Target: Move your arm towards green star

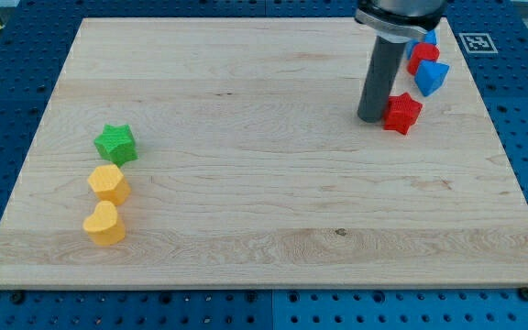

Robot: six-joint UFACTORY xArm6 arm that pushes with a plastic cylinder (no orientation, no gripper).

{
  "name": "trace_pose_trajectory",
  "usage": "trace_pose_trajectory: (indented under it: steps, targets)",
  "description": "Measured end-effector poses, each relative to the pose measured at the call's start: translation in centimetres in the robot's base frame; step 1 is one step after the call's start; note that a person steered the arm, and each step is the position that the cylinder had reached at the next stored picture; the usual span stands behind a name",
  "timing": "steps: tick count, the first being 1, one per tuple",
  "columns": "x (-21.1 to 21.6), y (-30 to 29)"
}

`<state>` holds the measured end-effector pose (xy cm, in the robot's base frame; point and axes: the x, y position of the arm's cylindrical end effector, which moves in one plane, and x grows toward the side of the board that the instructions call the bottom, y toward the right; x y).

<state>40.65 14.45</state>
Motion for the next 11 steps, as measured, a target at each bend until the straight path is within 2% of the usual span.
trace_pose_trajectory:
  steps: [2, 4, 5, 9, 10, 11]
  targets:
    - [0.6, 4.8]
    - [0.6, 5.6]
    - [0.6, 1.9]
    - [-1.2, -28.6]
    - [-1.2, -35.5]
    - [0.3, -40.0]
